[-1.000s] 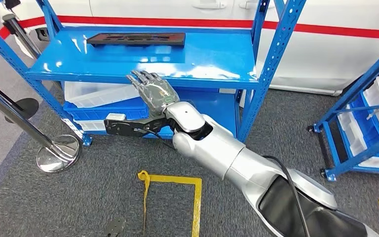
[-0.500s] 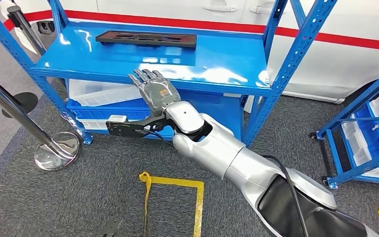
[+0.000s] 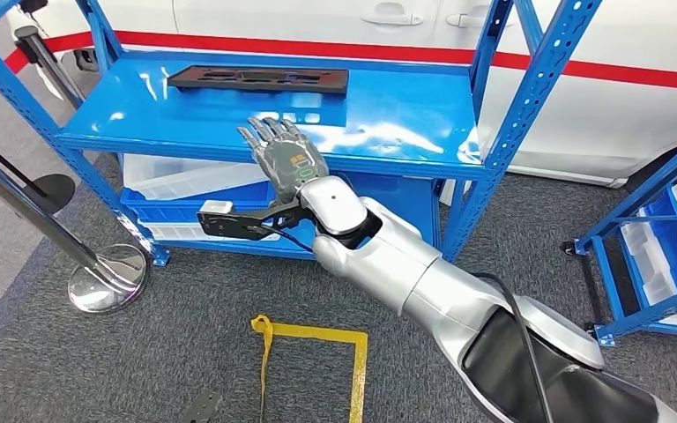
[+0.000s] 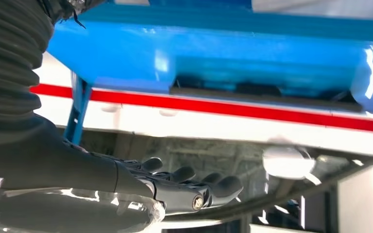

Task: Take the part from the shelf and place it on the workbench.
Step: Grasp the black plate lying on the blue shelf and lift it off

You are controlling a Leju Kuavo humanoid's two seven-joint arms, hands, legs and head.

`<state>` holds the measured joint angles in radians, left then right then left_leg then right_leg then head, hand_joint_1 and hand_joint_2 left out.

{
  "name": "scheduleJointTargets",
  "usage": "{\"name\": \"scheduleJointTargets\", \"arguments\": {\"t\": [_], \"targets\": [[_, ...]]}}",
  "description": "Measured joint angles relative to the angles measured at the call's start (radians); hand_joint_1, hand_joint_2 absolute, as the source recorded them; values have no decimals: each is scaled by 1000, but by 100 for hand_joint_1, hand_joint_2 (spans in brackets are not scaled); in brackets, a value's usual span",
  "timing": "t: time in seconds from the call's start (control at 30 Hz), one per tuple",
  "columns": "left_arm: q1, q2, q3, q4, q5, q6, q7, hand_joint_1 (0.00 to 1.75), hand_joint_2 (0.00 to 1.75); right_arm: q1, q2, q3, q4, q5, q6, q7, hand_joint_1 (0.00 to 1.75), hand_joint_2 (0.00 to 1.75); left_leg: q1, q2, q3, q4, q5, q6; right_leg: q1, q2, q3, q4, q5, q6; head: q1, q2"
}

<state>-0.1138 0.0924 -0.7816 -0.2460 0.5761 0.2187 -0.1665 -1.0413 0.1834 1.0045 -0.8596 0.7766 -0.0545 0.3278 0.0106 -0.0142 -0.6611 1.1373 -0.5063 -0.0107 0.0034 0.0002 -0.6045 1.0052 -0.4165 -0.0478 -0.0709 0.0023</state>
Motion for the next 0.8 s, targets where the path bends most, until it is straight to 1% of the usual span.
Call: {"name": "scheduleJointTargets", "arguments": {"t": [0.03, 0.07, 0.1, 0.13, 0.17, 0.2, 0.23, 0.27, 0.3, 0.33, 0.4, 0.43, 0.47, 0.5, 0.53, 0.57, 0.6, 0.63, 0.67, 0.7, 0.73, 0.77, 0.8], "targets": [[0, 0, 0, 0, 0, 0, 0, 0, 0, -1, 0, 0, 1, 0, 0, 1, 0, 175, 3, 1, -39, 67, -23, -5, -1, 0, 3, 0, -3, -2, -1, 0], [2, 1, 0, 0, 0, -1, 1, 0, 0, 0, -1, 0, 3, 1, 0, 1, 0, 175, 7, 1, -75, 122, -34, -11, -1, 0, 6, 1, -7, -2, 0, 0], [3, 1, 0, 0, 0, -1, 1, 0, 0, 1, -2, 0, 5, 1, 0, 2, 0, 175, 10, 2, -97, 144, -27, -15, -3, 0, 9, 2, -11, -1, 0, 0], [4, 1, 0, 0, 0, -2, 1, 0, 0, 2, -3, 0, 7, 2, 0, 2, 0, 175, 13, 4, -100, 130, -3, -20, -4, 1, 13, 4, -16, 1, 0, 0], [5, 1, 0, 0, 0, -2, 1, 0, 0, 2, -3, 0, 8, 2, 0, 3, 0, 175, 16, 7, -83, 81, 35, -23, -7, 1, 18, 7, -22, 4, 0, 0], [5, 1, 0, 0, 0, -2, 1, 0, 0, 1, -4, 0, 8, 4, 0, 3, 0, 175, 20, 10, -55, 10, 75, -26, -8, 2, 23, 10, -30, 10, 0, 0], [4, 1, 0, 0, -1, -2, 1, 0, 0, 0, -5, 0, 9, 5, 0, 4, 0, 175, 19, 13, -25, -55, 100, -27, -8, 3, 26, 16, -38, 16, -2, 0], [3, 0, 0, 0, -1, -2, 1, 0, 0, -1, -5, 0, 9, 6, 0, 4, 0, 175, 18, 15, -3, -100, 112, -23, -7, 3, 28, 19, -44, 23, -2, 0], [2, 0, 0, 0, -1, -2, 2, 0, 0, -2, -6, 0, 9, 7, 0, 4, 0, 175, 15, 15, 8, -121, 112, -18, -5, 3, 29, 20, -49, 29, -2, 0], [2, 0, 0, 0, -1, -1, 2, 0, 0, -3, -8, 0, 10, 8, 0, 4, 0, 175, 11, 13, 12, -123, 105, -10, -4, 3, 30, 20, -51, 33, -2, 0], [3, 0, 0, 0, -1, -1, 2, 0, 0, -3, -10, -1, 11, 11, 0, 6, 0, 175, 12, 11, 15, -125, 102, 5, -6, 3, 32, 21, -59, 42, -1, 0], [3, 0, 0, 0, -1, -1, 2, 0, 0, -4, -11, -1, 11, 13, 0, 8, 0, 175, 12, 11, 20, -127, 100, 12, -8, 2, 27, 37, -70, 47, -1, 0], [3, 0, 0, 0, -1, -1, 2, 0, 0, -6, -12, -1, 12, 15, 1, 10, 0, 175, 12, 11, 25, -129, 98, 19, -9, 2, 11, 73, -88, 50, 0, 0], [2, 0, 0, 0, -1, -1, 2, 0, 0, -7, -13, -1, 12, 16, 3, 14, 0, 175, 11, 11, 30, -130, 94, 25, -11, 3, -19, 130, -111, 52, 1, 0], [2, 0, 0, 0, -1, -1, 2, 0, 0, -7, -15, -1, 14, 17, 5, 17, 0, 175, 8, 11, 35, -130, 90, 30, -11, 3, -58, 199, -134, 52, 1, 0], [1, 0, 0, 0, 0, -1, 2, 0, 0, -7, -16, -1, 15, 18, 7, 20, 0, 175, 6, 11, 39, -130, 87, 34, -11, 3, -98, 261, -148, 52, 1, 0], [2, 0, 0, 0, 0, -1, 2, 0, 0, -5, -18, -1, 17, 19, 10, 23, 0, 175, 4, 10, 43, -130, 83, 36, -11, 3, -128, 299, -148, 51, 1, 0], [2, 0, 0, 1, 0, -1, 1, 0, 0, -4, -21, -1, 19, 20, 13, 26, 0, 175, 2, 9, 48, -129, 78, 37, -12, 3, -141, 302, -130, 49, 1, 0], [2, 0, 0, 1, 1, -1, 1, 0, 0, -3, -23, -1, 21, 23, 16, 31, 0, 175, 2, 7, 53, -128, 74, 36, -11, 3, -135, 267, -95, 46, 1, 0], [3, 0, 0, 1, 1, -1, 0, 0, 0, -3, -26, -1, 23, 25, 18, 36, 0, 175, 1, 5, 60, -127, 68, 35, -10, 3, -115, 206, -52, 41, 1, 0], [3, 0, 0, 1, 2, 0, 0, 0, 0, -3, -28, -1, 25, 27, 19, 40, 0, 175, -1, 3, 64, -125, 62, 32, -7, 4, -89, 141, -17, 35, 1, 0], [2, -1, 0, 1, 2, 0, -1, 0, 0, -4, -30, -1, 26, 29, 20, 43, 0, 175, -1, 2, 67, -123, 57, 28, -4, 4, -66, 86, 4, 30, 1, 0], [2, -1, 0, 1, 3, 0, -1, 0, 0, -4, -31, -1, 27, 30, 21, 45, 0, 175, -2, 1, 67, -122, 53, 24, -1, 4, -51, 51, 12, 27, 0, 0]]}}
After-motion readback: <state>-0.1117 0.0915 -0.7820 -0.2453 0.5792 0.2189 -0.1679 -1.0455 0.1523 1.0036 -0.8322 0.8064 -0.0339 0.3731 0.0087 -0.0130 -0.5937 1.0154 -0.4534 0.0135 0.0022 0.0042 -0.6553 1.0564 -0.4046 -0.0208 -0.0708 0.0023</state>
